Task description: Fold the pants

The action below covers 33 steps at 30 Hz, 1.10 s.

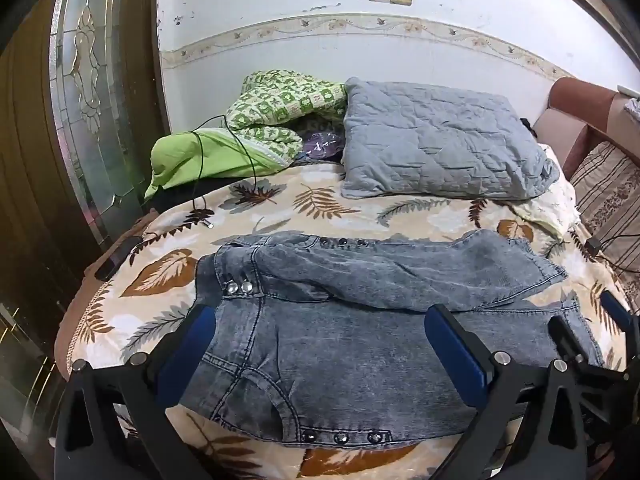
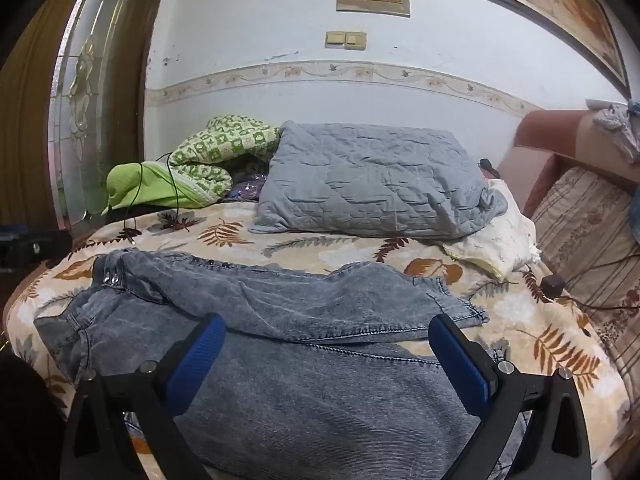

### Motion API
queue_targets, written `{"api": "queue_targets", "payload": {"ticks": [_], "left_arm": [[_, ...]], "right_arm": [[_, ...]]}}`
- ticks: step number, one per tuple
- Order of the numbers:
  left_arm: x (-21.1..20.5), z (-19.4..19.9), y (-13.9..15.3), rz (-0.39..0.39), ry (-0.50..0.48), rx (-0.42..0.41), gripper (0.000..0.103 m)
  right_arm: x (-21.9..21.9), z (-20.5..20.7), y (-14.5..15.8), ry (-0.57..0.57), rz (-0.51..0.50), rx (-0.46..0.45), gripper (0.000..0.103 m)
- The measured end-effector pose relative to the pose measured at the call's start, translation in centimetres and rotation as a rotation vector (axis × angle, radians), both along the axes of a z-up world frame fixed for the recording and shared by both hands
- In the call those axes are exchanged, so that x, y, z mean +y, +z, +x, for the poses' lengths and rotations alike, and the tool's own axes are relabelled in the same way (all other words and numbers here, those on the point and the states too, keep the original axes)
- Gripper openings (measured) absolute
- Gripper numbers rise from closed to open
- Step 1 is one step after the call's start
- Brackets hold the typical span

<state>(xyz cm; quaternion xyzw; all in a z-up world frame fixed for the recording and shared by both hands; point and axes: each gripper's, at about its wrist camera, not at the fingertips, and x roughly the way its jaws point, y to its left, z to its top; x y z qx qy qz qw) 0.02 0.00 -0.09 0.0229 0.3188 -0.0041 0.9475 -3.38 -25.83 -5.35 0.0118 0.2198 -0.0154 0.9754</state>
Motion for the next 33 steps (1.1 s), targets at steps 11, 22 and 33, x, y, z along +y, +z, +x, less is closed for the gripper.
{"api": "queue_targets", "payload": {"ticks": [11, 22, 33], "left_arm": [[-0.1, 0.5, -1.2, 0.045, 0.018, 0.009, 0.103], [0.2, 0.8, -0.8, 0.051, 0.024, 0.012, 0.103], [0.3, 1.2, -0.8, 0.027, 0.032, 0.011, 0.103]], "right_arm": [[-0.7, 0.2, 0.1, -0.011, 0.033, 0.001, 0.103], [-1.0, 0.6, -0.1, -0.021, 0.059, 0.016, 0.103], [-0.9, 1.0, -0.3, -0.023, 0.055, 0.024, 0.103]]}}
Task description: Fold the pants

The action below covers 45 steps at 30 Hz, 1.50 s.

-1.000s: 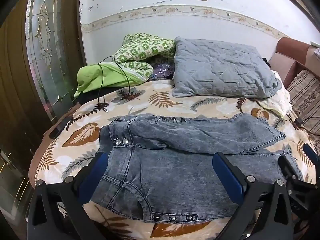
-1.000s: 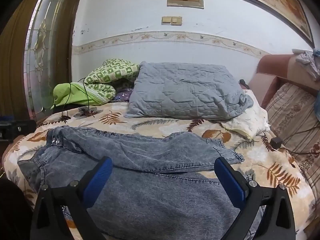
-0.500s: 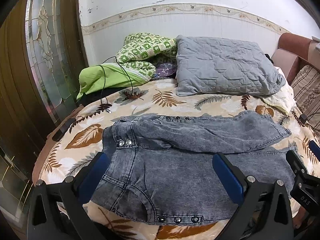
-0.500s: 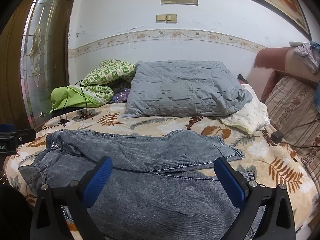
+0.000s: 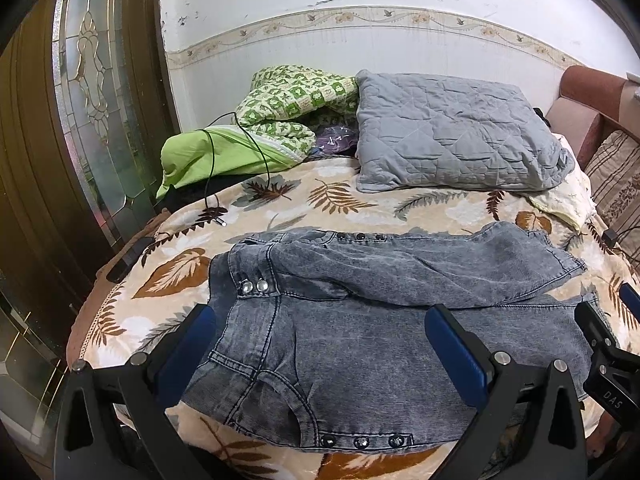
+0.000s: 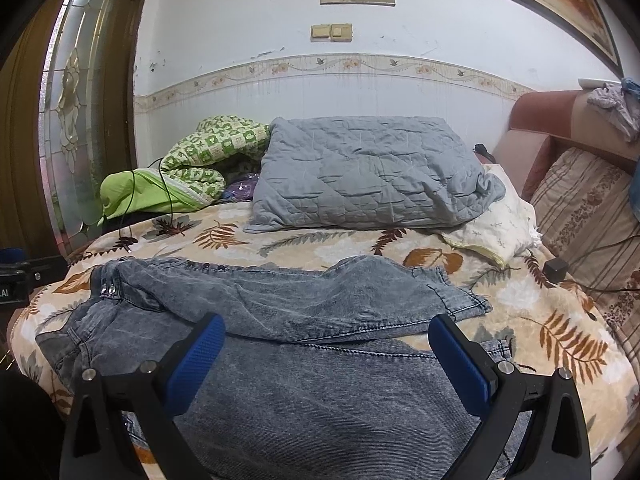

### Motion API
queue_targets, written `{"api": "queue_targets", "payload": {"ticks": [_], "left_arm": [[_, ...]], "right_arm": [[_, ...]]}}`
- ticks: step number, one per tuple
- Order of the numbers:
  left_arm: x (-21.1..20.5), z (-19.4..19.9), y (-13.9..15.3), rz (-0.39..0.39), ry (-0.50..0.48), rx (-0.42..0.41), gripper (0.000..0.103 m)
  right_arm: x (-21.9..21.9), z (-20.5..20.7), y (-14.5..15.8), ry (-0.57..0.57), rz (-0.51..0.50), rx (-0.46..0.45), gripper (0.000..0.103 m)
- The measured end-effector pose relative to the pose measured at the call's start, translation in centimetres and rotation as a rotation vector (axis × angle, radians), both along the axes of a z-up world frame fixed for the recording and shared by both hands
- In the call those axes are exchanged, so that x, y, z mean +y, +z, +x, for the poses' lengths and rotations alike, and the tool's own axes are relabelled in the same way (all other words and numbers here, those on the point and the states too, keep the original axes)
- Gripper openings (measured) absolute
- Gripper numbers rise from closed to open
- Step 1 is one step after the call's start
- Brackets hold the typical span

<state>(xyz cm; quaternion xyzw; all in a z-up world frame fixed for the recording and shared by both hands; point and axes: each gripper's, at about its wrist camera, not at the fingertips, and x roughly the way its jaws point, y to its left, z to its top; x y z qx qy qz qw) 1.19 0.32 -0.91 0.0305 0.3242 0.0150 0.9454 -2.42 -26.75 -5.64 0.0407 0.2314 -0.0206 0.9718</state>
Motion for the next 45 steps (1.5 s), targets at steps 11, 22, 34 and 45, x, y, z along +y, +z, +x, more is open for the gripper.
{"api": "queue_targets", "payload": {"ticks": [11, 22, 34, 45], "left_arm": [[0.4, 0.0, -0.1, -0.009, 0.002, -0.004, 0.103], [0.5, -0.1, -0.4, -0.02, 0.015, 0.014, 0.103], [0.8, 0.1, -0.7, -0.03, 0.019, 0.024, 0.103], [0.9, 0.5, -1.4, -0.028, 0.015, 0.04, 0.103]], "right_arm": [[0.0, 0.0, 0.0, 0.0, 0.001, 0.002, 0.103], [0.0, 0.0, -0.1, 0.0, 0.001, 0.003, 0.103], [-0.2, 0.0, -0.2, 0.0, -0.001, 0.008, 0.103], [0.0, 0.2, -0.3, 0.0, -0.004, 0.015, 0.103]]}}
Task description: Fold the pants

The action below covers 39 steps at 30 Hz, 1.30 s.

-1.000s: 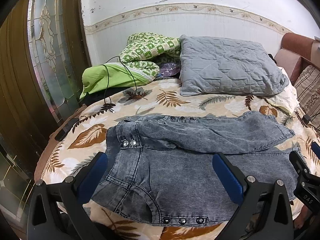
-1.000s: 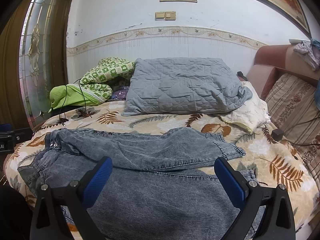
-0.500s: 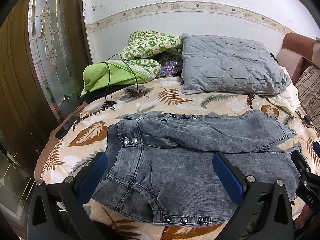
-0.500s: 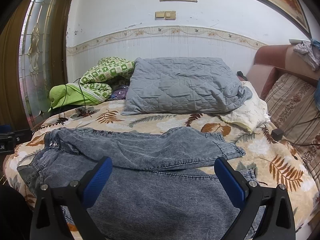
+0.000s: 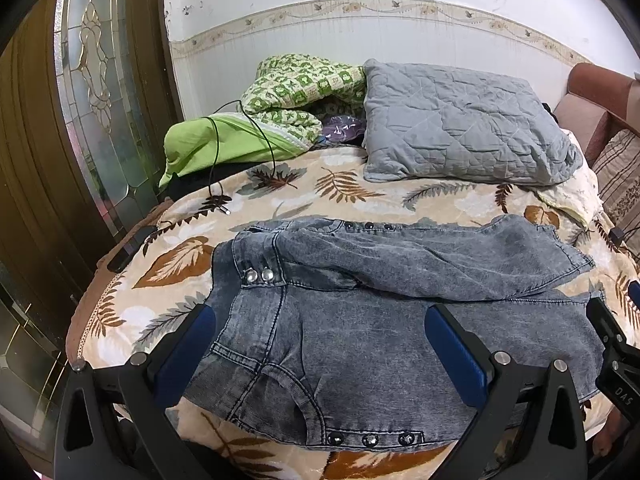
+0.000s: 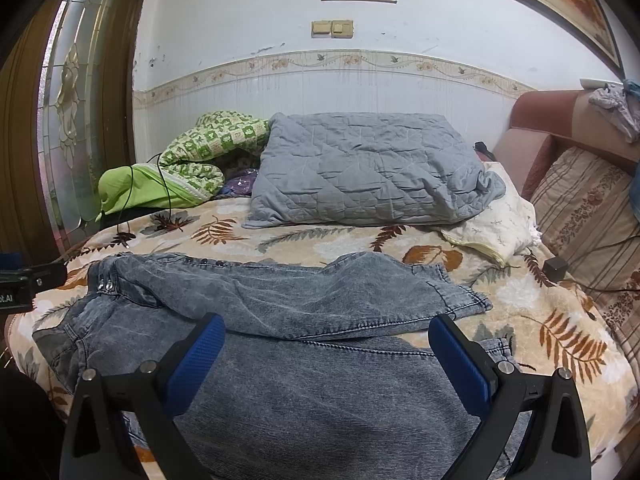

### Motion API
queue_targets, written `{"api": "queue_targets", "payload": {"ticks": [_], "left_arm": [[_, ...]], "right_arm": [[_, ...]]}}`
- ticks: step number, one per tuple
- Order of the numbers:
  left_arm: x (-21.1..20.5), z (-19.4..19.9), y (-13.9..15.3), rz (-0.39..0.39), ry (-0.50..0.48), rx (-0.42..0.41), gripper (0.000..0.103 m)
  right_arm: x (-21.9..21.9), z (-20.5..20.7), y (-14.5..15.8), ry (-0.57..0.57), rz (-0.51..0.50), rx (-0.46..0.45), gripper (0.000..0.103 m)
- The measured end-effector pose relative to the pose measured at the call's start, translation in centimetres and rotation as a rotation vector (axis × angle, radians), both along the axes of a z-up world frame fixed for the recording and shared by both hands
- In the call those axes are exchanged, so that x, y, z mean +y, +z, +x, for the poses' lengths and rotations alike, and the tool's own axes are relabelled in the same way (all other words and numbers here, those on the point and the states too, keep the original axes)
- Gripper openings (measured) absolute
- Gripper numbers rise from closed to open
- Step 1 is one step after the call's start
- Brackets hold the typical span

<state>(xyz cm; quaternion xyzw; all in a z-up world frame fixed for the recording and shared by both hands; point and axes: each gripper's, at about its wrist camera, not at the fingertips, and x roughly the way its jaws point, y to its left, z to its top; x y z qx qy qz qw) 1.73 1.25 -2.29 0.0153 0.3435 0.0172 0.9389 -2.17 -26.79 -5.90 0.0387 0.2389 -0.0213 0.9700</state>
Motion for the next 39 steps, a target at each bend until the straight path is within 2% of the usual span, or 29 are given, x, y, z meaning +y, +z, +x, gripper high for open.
{"api": "queue_targets", "payload": {"ticks": [5, 10, 14, 16, 20, 24, 26, 27, 28, 29, 34, 36, 37, 39], "left_arm": [[0.1, 1.3, -0.9, -0.002, -0.019, 0.036, 0.103], [1.3, 5.6, -2.0, -0.004, -0.037, 0.094, 0.103], [3.7, 10.6, -2.8, -0.031, 0.001, 0.161, 0.103], [5.3, 13.7, -3.3, -0.049, 0.021, 0.211, 0.103], [8.2, 19.9, -4.6, -0.053, 0.074, 0.306, 0.103], [10.6, 25.5, -6.1, -0.124, 0.082, 0.403, 0.103], [11.3, 27.7, -6.9, -0.174, 0.077, 0.441, 0.103], [11.7, 28.5, -7.4, -0.189, 0.084, 0.462, 0.102], [11.9, 29.4, -7.8, -0.203, 0.092, 0.479, 0.1], [11.9, 30.1, -8.2, -0.211, 0.097, 0.491, 0.096], [12.1, 32.2, -9.7, -0.227, 0.099, 0.55, 0.081], [11.8, 32.7, -10.3, -0.256, 0.082, 0.572, 0.07], [11.6, 32.9, -10.5, -0.269, 0.073, 0.583, 0.061], [11.0, 33.3, -10.8, -0.285, 0.055, 0.602, 0.059]], "right_arm": [[-1.0, 0.9, -0.2, -0.017, 0.035, 0.029, 0.103], [-4.3, 4.5, -0.2, -0.066, 0.073, 0.114, 0.103], [-8.9, 10.2, -1.2, -0.135, 0.102, 0.232, 0.103], [-11.8, 13.7, -2.3, -0.167, 0.148, 0.315, 0.103], [-16.3, 19.7, -3.9, -0.194, 0.23, 0.398, 0.103], [-19.9, 25.0, -6.0, -0.23, 0.278, 0.475, 0.102], [-21.4, 27.2, -7.5, -0.256, 0.299, 0.516, 0.098], [-21.7, 28.0, -8.1, -0.263, 0.305, 0.53, 0.092], [-22.2, 28.7, -8.8, -0.267, 0.317, 0.549, 0.085], [-22.6, 29.3, -9.4, -0.269, 0.332, 0.565, 0.083], [-23.0, 30.7, -11.2, -0.273, 0.334, 0.598, 0.081], [-22.6, 31.4, -12.2, -0.267, 0.32, 0.638, 0.076], [-22.4, 31.7, -12.9, -0.263, 0.324, 0.667, 0.075], [-22.0, 31.8, -13.1, -0.273, 0.302, 0.661, 0.075]]}}
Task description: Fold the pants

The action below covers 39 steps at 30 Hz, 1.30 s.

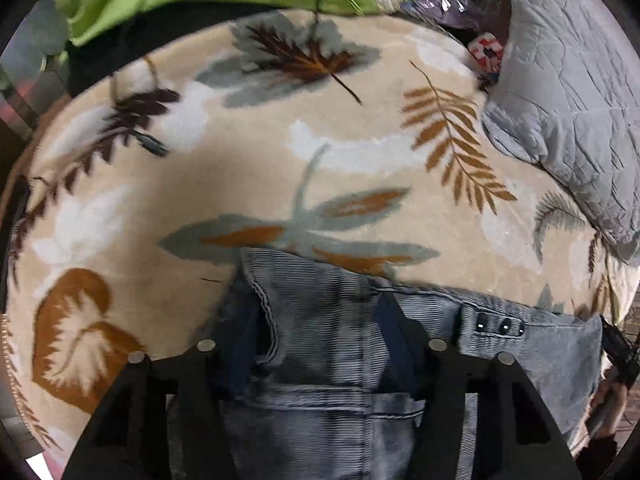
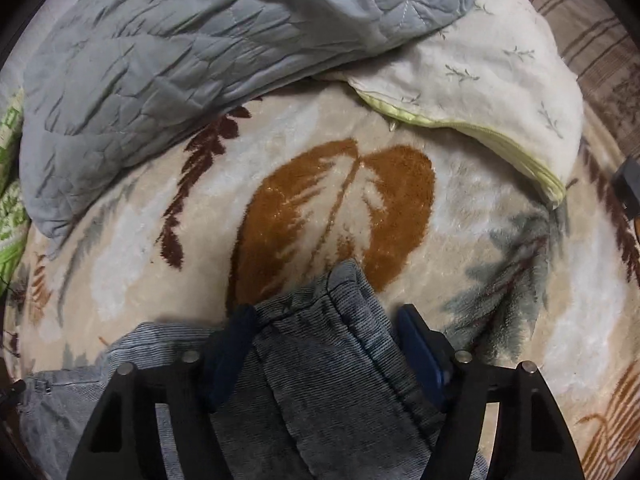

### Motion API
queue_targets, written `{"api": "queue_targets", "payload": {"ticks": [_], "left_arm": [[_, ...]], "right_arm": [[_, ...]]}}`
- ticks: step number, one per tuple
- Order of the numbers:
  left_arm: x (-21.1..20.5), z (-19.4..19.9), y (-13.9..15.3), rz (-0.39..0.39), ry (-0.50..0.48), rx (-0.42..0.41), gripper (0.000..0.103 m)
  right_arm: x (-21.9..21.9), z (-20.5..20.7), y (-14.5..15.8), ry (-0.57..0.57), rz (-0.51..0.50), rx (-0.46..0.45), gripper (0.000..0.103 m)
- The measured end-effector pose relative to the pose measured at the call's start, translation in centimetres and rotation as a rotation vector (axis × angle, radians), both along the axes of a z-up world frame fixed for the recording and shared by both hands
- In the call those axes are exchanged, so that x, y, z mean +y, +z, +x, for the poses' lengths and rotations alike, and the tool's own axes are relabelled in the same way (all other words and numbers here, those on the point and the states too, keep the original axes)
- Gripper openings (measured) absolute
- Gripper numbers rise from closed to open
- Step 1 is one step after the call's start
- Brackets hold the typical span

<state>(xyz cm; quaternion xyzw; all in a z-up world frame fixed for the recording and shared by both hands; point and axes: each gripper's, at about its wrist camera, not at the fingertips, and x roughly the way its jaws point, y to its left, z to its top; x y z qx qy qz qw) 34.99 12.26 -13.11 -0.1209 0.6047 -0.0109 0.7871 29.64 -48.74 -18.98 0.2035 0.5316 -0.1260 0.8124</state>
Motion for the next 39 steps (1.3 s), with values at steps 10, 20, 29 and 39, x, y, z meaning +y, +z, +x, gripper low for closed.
{"api": "queue_targets", "payload": {"ticks": [10, 20, 29, 39], "left_arm": [[-1.5, 1.5, -0.7, 0.0, -0.005, -0.035, 0.059], [1.0, -0.3, 0.7, -0.028, 0.038, -0.121, 0.005], [2.1, -4.1, 5.6, -0.099, 0.011, -0.272, 0.003], [2.0, -10.7, 9.3, -0.147, -0.023, -0.348, 0.003]], "right_arm": [[2.3, 0.8, -0.4, 0.068, -0.094, -0.011, 0.061], [4.2, 0.1, 0.6, 0.076, -0.07, -0.067, 0.019], [3.4, -4.0, 5.8, 0.039, -0.049, -0.17, 0.017], [2.9, -11.1, 10.4, 0.029, -0.024, -0.269, 0.017]]}}
